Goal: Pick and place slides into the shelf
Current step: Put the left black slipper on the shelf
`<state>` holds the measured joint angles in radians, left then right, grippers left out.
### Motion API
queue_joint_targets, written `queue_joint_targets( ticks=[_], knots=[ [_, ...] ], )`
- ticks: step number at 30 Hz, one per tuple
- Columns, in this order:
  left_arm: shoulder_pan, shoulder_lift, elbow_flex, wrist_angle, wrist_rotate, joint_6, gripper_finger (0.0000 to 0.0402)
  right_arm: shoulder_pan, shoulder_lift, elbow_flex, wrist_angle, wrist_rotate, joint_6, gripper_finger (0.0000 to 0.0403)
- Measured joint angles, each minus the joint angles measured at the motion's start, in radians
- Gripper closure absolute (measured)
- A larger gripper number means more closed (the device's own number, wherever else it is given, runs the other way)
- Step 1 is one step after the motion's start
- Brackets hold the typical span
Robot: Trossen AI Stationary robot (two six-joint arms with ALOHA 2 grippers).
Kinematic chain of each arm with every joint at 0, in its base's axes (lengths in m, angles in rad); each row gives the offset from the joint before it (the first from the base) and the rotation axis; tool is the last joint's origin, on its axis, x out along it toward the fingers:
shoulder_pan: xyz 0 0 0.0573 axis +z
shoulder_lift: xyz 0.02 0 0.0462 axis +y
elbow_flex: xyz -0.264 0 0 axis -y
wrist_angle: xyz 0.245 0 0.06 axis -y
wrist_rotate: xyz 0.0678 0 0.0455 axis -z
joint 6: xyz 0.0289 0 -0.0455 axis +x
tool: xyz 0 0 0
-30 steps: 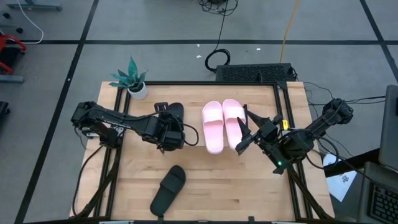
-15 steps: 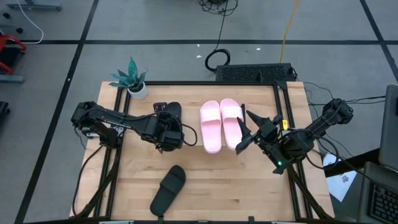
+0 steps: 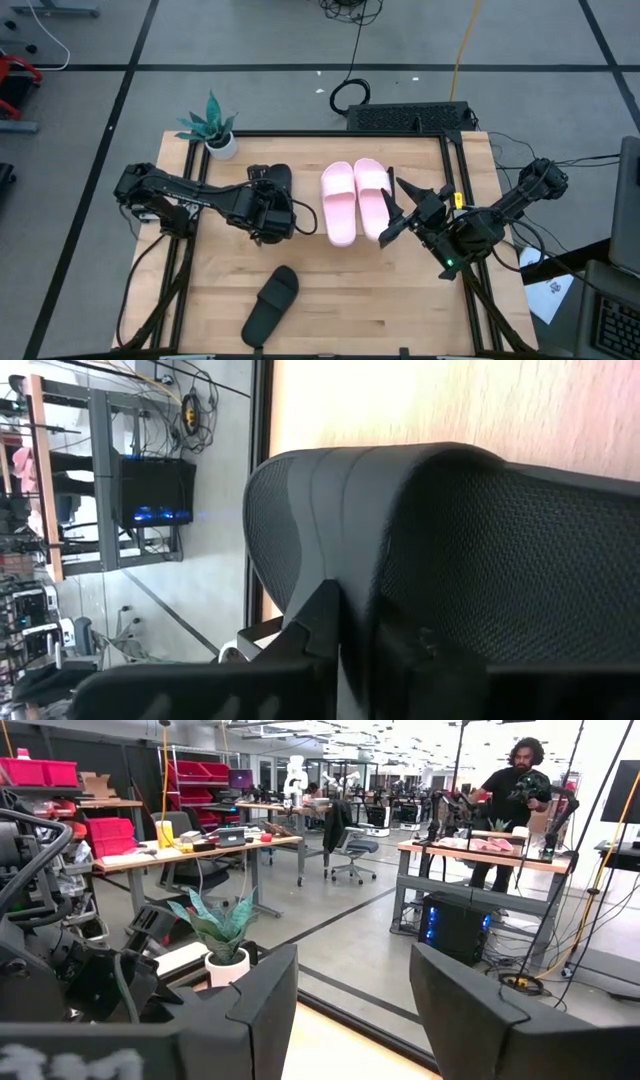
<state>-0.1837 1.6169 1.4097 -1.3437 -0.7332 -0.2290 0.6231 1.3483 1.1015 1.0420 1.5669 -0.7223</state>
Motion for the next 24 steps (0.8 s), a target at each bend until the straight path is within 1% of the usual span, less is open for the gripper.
queue_joint_targets(
  ticks=[4, 16, 20, 24],
  knots=[
    [0.000, 0.000, 0.000, 0.000, 0.008, 0.008, 0.0356, 0.000, 0.000, 0.000, 0.000, 0.000, 0.000, 0.0220],
    [-0.002, -0.001, 0.003, -0.001, 0.025, -0.029, 0.0268, 0.000, 0.000, 0.000, 0.000, 0.002, 0.000, 0.0220],
    [-0.002, -0.001, 0.039, -0.017, 0.032, -0.036, 0.0248, 0.000, 0.000, 0.000, 0.000, 0.002, 0.000, 0.0220],
    [-0.002, -0.002, 0.055, -0.019, 0.033, -0.033, 0.0237, 0.000, 0.000, 0.000, 0.000, 0.002, 0.000, 0.0220]
  ],
)
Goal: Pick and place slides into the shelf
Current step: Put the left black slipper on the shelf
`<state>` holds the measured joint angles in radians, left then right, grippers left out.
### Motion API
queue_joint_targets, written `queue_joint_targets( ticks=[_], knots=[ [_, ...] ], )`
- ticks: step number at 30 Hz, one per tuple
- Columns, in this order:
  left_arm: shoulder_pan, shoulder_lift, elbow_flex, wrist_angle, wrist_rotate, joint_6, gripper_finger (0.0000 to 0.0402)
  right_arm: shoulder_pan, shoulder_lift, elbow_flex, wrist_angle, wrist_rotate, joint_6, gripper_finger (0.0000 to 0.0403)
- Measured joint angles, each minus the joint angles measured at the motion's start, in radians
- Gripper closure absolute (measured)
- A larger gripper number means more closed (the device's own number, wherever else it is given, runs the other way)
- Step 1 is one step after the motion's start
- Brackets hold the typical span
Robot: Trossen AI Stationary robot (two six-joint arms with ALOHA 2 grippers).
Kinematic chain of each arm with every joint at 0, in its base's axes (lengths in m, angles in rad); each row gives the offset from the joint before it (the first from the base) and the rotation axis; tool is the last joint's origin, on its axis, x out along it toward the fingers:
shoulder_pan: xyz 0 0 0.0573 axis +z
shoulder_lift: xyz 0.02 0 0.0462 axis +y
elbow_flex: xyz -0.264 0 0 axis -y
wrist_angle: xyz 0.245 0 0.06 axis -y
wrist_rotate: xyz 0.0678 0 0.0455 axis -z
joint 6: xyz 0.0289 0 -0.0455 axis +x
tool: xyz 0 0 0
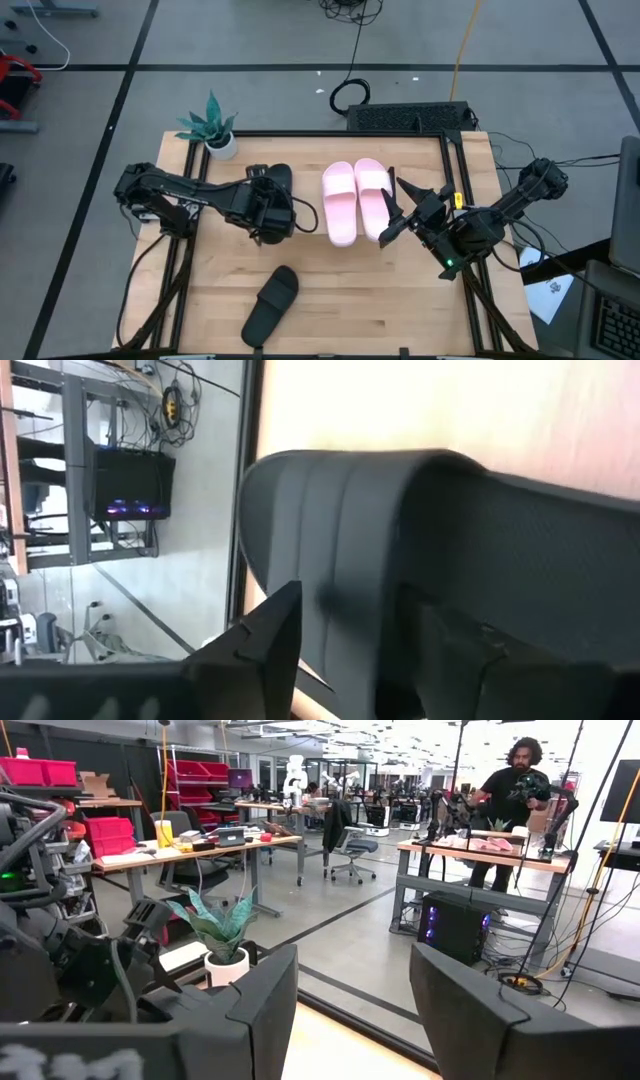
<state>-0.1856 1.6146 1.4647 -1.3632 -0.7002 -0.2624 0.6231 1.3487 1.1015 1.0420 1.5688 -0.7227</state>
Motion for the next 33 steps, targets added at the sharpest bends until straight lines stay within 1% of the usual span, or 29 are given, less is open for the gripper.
queue_joint_targets(
  ticks=[5, 15, 19, 24, 33],
  knots=[
    [0.000, 0.000, 0.000, -0.002, 0.043, 0.018, 0.0236, 0.000, 0.000, 0.000, 0.000, 0.000, 0.000, 0.0220],
    [0.000, 0.000, 0.001, -0.002, 0.044, 0.018, 0.0236, 0.000, 0.000, 0.000, 0.000, 0.000, 0.000, 0.0220],
    [0.000, 0.000, 0.001, -0.002, 0.025, 0.006, 0.0236, 0.000, 0.000, 0.000, 0.000, 0.000, 0.000, 0.0220],
    [-0.001, -0.014, 0.002, -0.003, 0.066, -0.009, 0.0236, 0.000, 0.000, 0.000, 0.000, 0.000, 0.000, 0.0220],
    [-0.007, -0.027, 0.002, 0.006, 0.078, -0.032, 0.0236, 0.000, 0.000, 0.000, 0.000, 0.000, 0.000, 0.0220]
  ],
)
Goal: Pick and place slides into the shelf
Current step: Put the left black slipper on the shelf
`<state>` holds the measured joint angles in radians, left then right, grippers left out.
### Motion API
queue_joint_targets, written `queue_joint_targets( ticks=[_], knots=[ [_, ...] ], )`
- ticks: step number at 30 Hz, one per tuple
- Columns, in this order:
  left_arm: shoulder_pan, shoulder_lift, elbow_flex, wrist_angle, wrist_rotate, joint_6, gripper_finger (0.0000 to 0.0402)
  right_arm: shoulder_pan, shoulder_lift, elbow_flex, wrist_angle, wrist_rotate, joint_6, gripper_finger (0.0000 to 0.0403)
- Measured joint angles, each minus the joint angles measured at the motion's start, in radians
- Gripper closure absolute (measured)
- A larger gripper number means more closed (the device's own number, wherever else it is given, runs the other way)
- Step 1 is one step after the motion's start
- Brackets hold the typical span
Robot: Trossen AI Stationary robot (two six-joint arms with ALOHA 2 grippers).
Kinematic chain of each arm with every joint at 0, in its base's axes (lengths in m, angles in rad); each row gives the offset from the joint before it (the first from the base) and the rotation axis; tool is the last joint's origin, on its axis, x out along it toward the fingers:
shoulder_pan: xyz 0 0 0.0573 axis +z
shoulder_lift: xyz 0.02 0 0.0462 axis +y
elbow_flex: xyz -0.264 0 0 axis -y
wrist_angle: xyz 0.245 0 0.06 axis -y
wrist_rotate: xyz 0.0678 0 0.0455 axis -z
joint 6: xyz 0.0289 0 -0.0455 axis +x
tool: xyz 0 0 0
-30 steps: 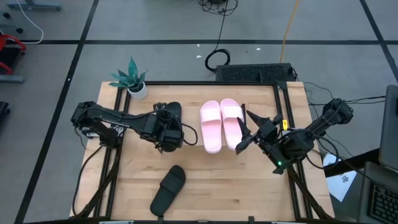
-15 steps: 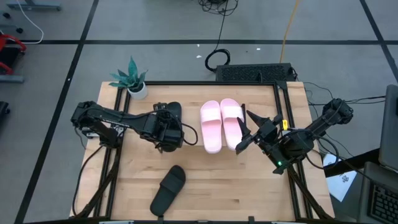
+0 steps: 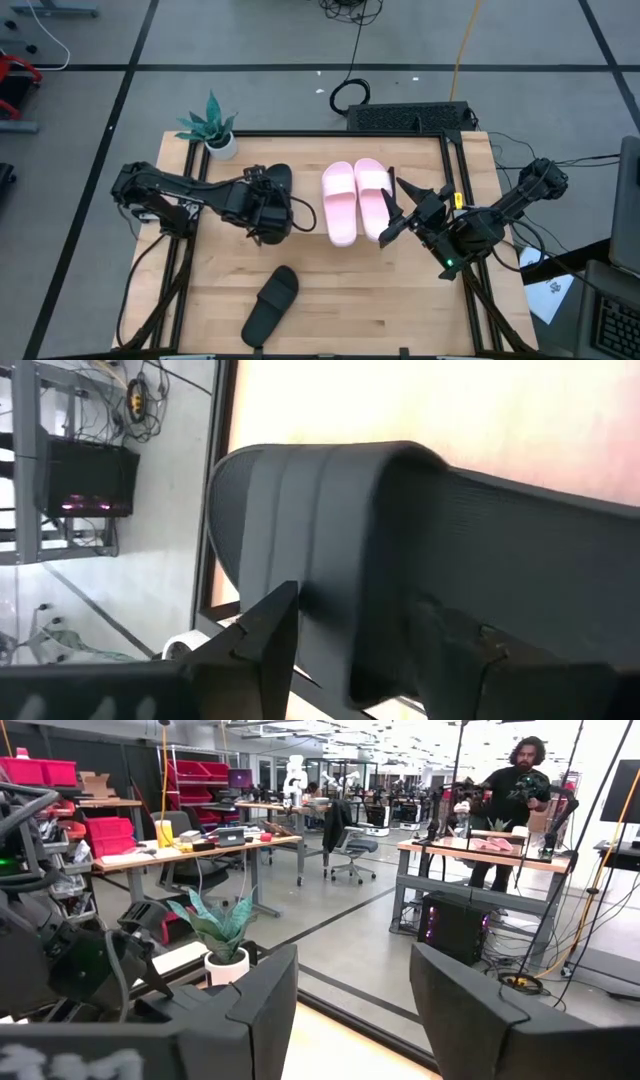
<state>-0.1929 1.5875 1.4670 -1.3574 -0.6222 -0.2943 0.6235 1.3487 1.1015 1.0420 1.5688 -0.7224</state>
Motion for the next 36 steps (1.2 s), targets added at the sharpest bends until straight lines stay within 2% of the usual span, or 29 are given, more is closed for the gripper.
queue_joint_targets(
  ticks=[18, 26, 31, 36],
  knots=[
    [-0.027, -0.010, 0.181, -0.022, 0.033, 0.019, 0.0236, -0.002, 0.000, 0.000, 0.000, -0.002, 0.014, 0.0220],
    [-0.047, -0.006, 0.220, 0.199, 0.220, 0.052, 0.0236, -0.002, 0.000, 0.000, 0.000, -0.003, 0.013, 0.0220],
    [-0.028, 0.033, 0.220, 0.208, 0.240, 0.050, 0.0236, -0.002, 0.000, 0.000, 0.000, -0.003, 0.012, 0.0220],
    [0.006, 0.081, 0.220, 0.204, 0.303, 0.019, 0.0236, -0.002, 0.000, 0.000, 0.000, -0.003, 0.012, 0.0220]
  ],
)
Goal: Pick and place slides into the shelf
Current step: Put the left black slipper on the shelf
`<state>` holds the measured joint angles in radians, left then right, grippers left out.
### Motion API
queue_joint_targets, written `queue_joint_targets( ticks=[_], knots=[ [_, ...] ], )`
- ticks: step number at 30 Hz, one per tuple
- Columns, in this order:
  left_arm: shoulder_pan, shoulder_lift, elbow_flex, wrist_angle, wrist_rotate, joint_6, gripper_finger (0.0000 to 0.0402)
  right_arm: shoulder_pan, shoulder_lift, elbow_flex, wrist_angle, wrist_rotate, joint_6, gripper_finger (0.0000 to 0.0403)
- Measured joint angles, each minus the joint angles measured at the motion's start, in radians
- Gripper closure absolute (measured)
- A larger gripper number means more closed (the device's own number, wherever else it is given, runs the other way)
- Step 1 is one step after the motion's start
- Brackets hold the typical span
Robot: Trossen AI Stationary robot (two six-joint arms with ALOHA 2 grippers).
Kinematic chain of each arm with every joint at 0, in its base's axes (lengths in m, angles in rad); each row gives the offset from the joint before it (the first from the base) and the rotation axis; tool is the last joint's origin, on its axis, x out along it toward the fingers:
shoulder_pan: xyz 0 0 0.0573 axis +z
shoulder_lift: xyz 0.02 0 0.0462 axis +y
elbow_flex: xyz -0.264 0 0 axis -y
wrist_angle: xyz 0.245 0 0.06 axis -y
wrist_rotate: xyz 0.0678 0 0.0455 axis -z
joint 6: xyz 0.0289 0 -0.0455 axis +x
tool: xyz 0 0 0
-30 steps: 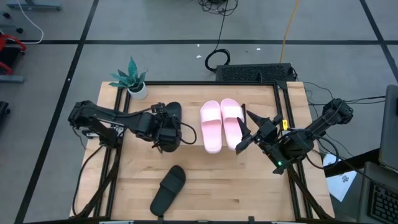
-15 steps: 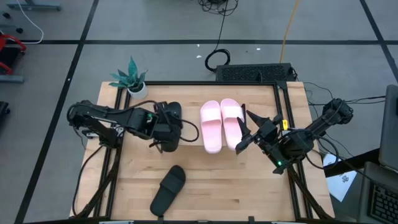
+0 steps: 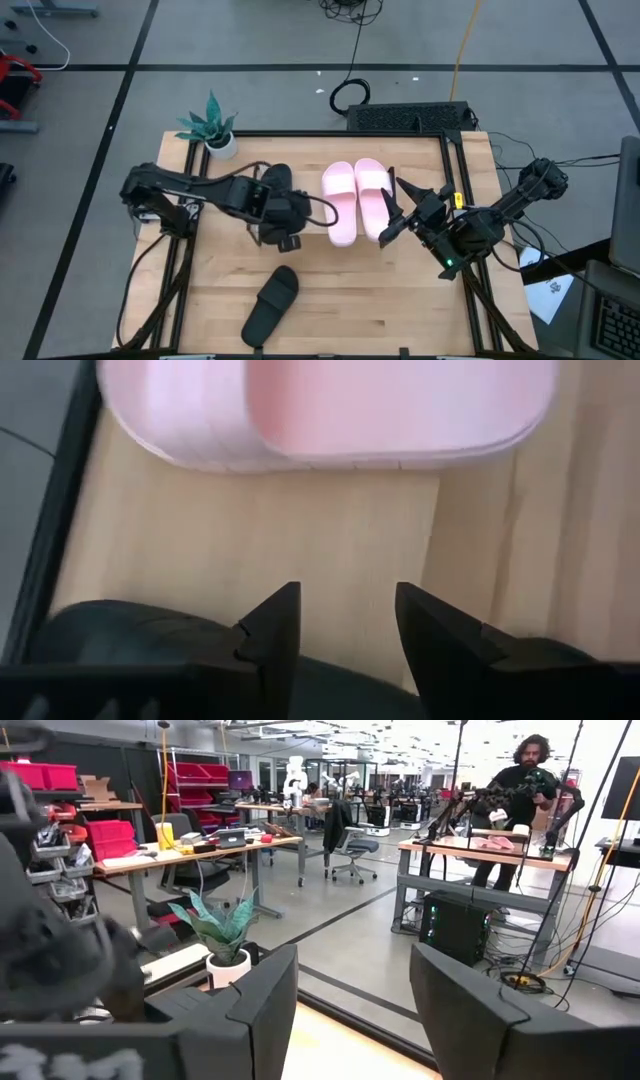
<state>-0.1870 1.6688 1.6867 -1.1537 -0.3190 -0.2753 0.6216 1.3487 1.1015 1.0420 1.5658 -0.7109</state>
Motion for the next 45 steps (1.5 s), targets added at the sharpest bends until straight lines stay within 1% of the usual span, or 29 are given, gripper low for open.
queue_joint_targets(
  ticks=[9, 19, 23, 27, 38, 45],
  knots=[
    [0.051, 0.102, -0.001, -0.010, 0.043, -0.006, 0.0236, 0.002, 0.000, 0.000, 0.000, 0.001, -0.002, 0.0220],
    [0.107, 0.114, -0.001, -0.058, -0.022, -0.068, 0.0236, 0.015, 0.000, 0.000, 0.000, 0.002, -0.010, 0.0220],
    [0.125, 0.114, -0.003, -0.102, -0.023, -0.078, 0.0236, 0.015, 0.000, 0.000, 0.000, 0.003, -0.010, 0.0220],
    [0.139, 0.114, -0.014, -0.110, -0.024, -0.097, 0.0236, 0.015, 0.000, 0.000, 0.000, 0.003, -0.015, 0.0220],
    [0.120, 0.113, -0.016, -0.170, -0.017, -0.131, 0.0236, 0.015, 0.000, 0.000, 0.000, 0.003, -0.016, 0.0220],
    [0.106, 0.114, -0.001, -0.161, -0.004, -0.136, 0.0236, 0.013, 0.000, 0.000, 0.000, 0.003, -0.016, 0.0220]
  ],
)
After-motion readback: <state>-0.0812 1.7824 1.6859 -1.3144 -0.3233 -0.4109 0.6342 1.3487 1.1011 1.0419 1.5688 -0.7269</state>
